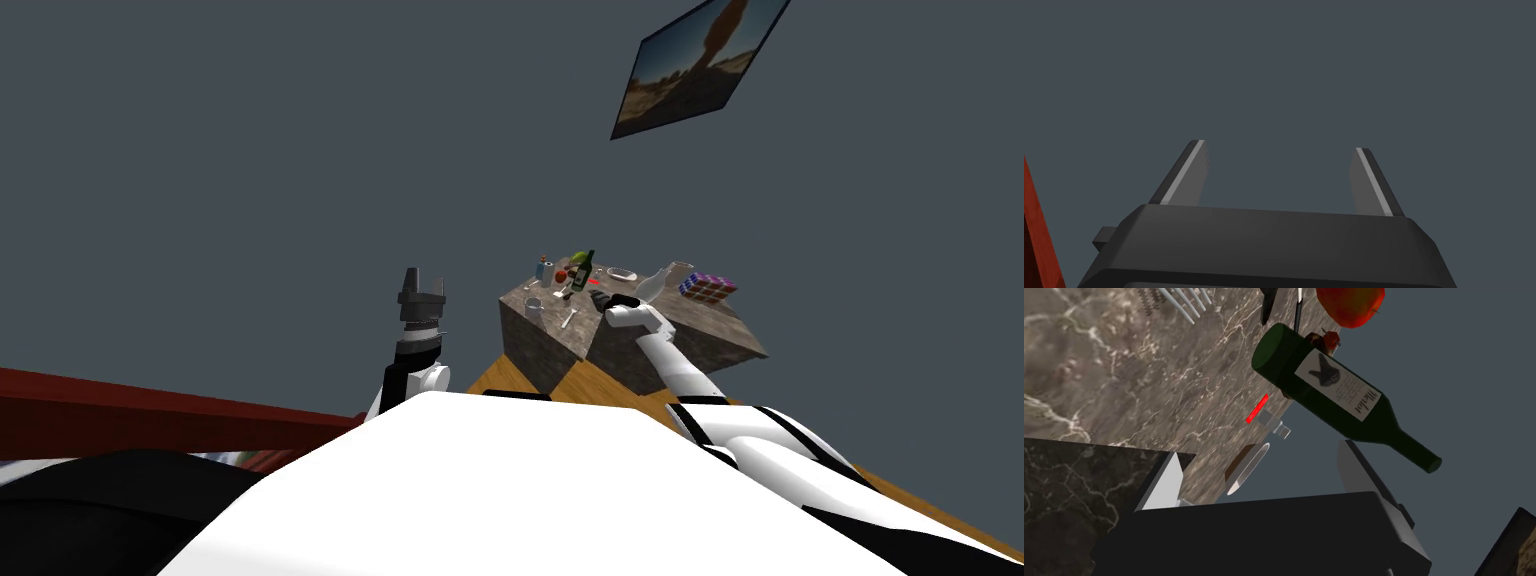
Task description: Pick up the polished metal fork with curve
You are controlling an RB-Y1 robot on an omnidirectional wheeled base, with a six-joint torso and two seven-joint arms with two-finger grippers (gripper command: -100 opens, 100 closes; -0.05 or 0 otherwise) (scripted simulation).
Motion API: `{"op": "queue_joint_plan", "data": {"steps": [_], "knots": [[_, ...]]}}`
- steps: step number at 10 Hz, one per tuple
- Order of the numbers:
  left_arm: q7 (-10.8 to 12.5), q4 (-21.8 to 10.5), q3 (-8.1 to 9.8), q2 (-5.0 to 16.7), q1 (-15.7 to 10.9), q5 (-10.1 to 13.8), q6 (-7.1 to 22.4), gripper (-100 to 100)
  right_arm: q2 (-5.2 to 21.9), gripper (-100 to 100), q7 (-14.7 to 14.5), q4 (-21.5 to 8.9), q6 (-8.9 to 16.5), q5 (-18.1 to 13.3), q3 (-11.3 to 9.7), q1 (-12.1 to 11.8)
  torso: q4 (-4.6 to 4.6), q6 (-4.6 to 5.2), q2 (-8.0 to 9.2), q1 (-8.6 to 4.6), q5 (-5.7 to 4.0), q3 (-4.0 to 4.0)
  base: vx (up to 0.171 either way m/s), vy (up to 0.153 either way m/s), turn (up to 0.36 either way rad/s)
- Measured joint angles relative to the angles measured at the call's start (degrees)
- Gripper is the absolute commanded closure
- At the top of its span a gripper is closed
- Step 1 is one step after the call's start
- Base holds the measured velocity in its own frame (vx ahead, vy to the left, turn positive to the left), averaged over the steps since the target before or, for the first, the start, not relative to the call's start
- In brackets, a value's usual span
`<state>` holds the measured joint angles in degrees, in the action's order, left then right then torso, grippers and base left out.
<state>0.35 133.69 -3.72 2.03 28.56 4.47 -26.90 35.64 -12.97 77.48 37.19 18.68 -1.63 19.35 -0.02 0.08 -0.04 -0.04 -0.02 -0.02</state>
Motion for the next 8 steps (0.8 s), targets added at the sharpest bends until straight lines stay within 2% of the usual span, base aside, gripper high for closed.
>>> {"op": "queue_joint_plan", "data": {"steps": [1, 4, 7, 8], "knots": [[0.0, 0.0, 0.0, 0.0, 0.0, 0.0, 0.0, 0, 0.5, -100, -0.7, -1.7, 1.8, 0.5, -0.5, 1.7, 0.0, -0.04, -0.01, -0.01, 0.0, 0.0, -0.006, -0.019, 0.11], [0.0, 0.0, 0.0, 0.0, 0.0, 0.0, 0.0, 0, 1.3, -100, -2.6, -5.5, 6.4, 1.2, -1.7, 4.4, 0.0, 0.01, -0.01, -0.01, 0.0, 0.0, -0.005, -0.015, 0.147], [0.0, 0.0, 0.0, 0.0, 0.0, 0.0, 0.0, 0, 1.8, -100, -4.7, -10.6, 10.8, 2.0, -3.4, 8.1, 0.0, -0.02, -0.01, 0.0, 0.0, 0.0, -0.005, -0.015, 0.116], [0.0, 0.0, 0.0, 0.0, 0.0, 0.0, 0.0, 0, 1.9, -100, -5.1, -11.3, 12.4, 2.0, -3.7, 8.6, 0.0, 0.01, 0.0, 0.0, 0.0, 0.0, -0.004, -0.011, 0.169]]}}
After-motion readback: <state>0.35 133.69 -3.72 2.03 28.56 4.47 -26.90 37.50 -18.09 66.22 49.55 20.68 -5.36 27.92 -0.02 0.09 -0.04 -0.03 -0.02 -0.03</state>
